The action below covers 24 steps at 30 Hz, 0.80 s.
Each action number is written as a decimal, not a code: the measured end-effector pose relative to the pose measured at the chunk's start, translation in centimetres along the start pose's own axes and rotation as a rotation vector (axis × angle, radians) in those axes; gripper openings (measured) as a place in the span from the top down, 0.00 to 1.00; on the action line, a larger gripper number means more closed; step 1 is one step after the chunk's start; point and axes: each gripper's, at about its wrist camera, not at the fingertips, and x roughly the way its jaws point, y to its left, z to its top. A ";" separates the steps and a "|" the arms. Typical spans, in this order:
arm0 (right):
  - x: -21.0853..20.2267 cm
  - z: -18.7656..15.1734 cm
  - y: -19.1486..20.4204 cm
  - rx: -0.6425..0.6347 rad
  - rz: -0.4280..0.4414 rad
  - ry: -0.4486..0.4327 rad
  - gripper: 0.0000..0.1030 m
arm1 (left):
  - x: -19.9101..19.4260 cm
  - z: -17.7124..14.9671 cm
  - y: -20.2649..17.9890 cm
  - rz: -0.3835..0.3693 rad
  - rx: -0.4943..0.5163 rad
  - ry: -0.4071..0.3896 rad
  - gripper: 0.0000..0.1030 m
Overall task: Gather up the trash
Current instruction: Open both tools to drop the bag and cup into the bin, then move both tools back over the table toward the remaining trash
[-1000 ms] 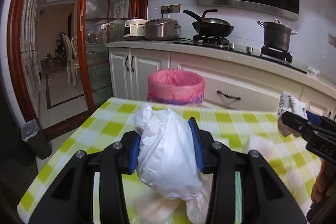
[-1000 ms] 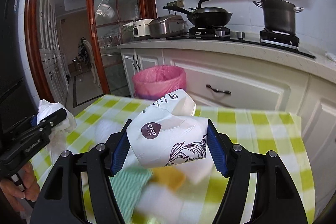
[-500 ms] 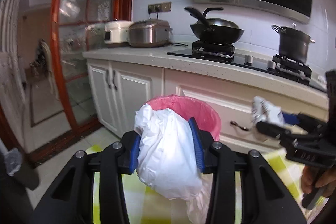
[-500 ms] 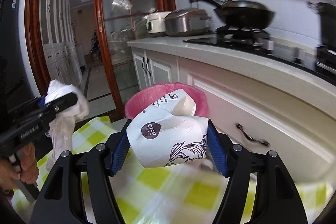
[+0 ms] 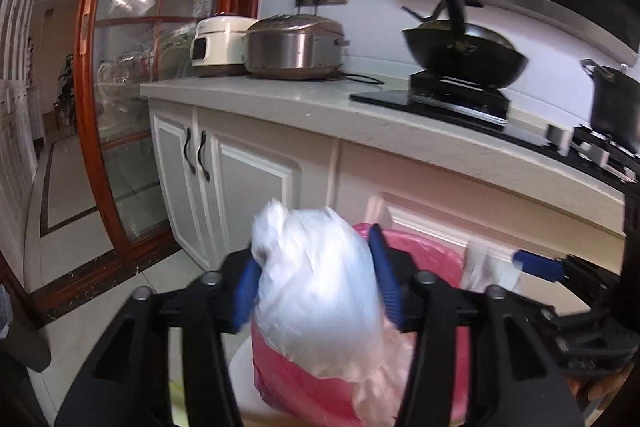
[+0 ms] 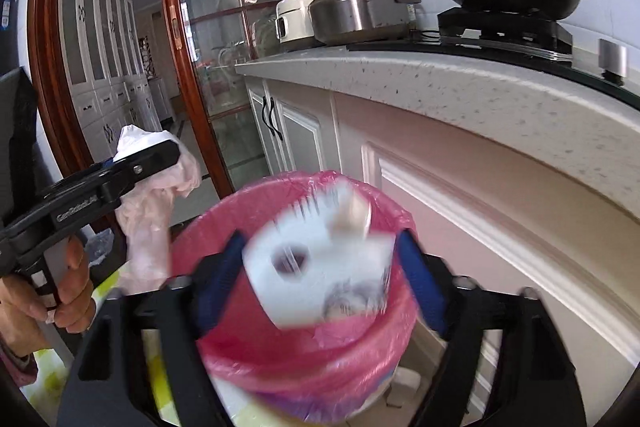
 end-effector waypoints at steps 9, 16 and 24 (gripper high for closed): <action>-3.8 -0.5 -0.2 0.021 -0.008 -0.016 0.25 | -1.5 -1.2 1.6 0.026 -0.049 0.021 0.38; -16.4 -2.1 3.1 -0.001 -0.061 -0.077 0.24 | -13.5 -2.9 1.0 0.087 -0.041 -0.025 0.23; -29.4 -9.9 8.7 0.015 -0.142 -0.078 0.19 | -28.8 -7.3 -1.4 0.133 -0.005 -0.095 0.05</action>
